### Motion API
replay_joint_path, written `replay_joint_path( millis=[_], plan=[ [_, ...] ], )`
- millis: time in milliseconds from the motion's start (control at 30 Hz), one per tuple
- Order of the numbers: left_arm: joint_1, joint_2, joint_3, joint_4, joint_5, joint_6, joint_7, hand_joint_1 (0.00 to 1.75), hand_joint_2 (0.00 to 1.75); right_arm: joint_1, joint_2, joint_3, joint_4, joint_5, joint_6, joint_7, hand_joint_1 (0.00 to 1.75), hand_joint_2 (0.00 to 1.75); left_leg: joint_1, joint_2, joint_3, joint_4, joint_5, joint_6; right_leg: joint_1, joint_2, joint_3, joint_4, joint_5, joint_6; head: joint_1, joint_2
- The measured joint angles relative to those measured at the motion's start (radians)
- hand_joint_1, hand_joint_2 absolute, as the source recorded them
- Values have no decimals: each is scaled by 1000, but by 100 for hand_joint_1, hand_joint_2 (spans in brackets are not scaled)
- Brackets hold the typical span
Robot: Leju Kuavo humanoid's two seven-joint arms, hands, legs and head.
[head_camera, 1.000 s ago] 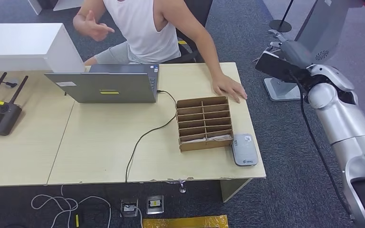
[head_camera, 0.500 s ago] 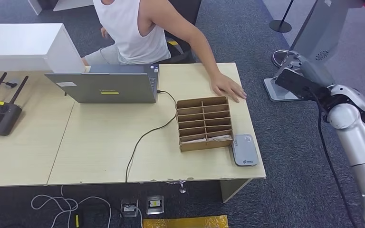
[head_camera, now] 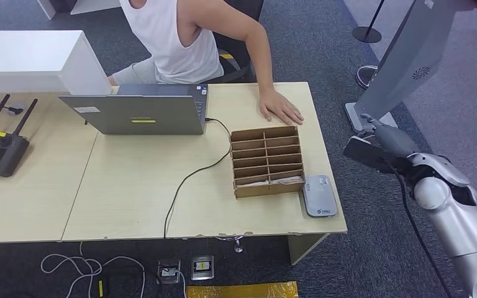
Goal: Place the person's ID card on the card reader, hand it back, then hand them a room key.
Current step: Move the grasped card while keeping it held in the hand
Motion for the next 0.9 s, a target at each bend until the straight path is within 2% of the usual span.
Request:
replay_joint_path(
  millis=[400, 900],
  plan=[
    [-5, 5, 0, 0, -2, 3, 0, 0, 0, 72, 83, 34, 5, 73, 25, -5, 175, 175, 0, 0, 0, 0, 0, 0, 0, 0, 0, 0, 0, 0, 0, 0],
    [-6, 5, 0, 0, -3, 9, 0, 0, 0, 103, 167, 83, 53, 73, 12, -31, 175, 175, 0, 0, -1, 0, 0, 0, 0, 0, -1, 0, 0, -1, 0, 0]
  ],
)
